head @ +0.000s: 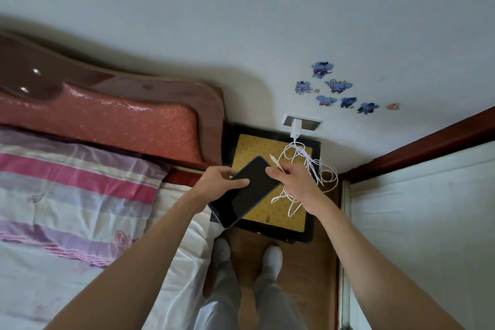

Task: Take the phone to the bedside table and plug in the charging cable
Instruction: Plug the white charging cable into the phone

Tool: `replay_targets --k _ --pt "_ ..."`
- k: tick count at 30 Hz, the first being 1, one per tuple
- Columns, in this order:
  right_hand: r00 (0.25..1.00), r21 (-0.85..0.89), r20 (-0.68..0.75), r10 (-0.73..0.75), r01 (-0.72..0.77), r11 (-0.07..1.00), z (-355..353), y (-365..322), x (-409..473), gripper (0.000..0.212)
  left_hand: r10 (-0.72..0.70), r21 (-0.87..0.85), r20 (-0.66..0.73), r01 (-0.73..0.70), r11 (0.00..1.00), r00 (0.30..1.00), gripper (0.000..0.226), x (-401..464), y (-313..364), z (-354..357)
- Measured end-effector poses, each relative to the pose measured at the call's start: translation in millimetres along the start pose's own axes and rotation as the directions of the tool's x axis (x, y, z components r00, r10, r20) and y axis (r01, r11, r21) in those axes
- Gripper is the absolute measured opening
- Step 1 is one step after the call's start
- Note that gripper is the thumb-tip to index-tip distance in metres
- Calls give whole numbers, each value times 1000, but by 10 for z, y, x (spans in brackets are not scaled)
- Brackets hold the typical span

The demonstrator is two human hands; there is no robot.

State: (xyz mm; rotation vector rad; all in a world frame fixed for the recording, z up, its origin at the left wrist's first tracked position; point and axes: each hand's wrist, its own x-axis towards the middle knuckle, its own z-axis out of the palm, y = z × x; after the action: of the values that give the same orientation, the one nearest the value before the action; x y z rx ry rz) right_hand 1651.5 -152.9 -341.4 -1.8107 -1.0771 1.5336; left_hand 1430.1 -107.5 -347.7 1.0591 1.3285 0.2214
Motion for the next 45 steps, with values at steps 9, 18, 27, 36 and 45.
replay_targets --k 9,18,27,36,45 --pt "940 -304 -191 -282 217 928 435 -33 -203 33 -496 -800 256 470 373 830 81 -72 -121 272" --pt "908 -285 -205 -365 302 910 570 186 -551 38 -458 -813 415 547 202 786 46 -104 -79 548" --pt "846 -278 -78 -527 489 827 397 165 -821 24 -459 -901 226 363 236 859 36 -164 91 368" --pt "801 -414 -169 -575 471 779 435 46 -832 21 -434 -861 187 359 359 881 44 -208 183 369" --pt "770 -446 -194 -608 483 753 415 -23 -828 23 -426 -851 96 296 434 900 48 -209 189 327"
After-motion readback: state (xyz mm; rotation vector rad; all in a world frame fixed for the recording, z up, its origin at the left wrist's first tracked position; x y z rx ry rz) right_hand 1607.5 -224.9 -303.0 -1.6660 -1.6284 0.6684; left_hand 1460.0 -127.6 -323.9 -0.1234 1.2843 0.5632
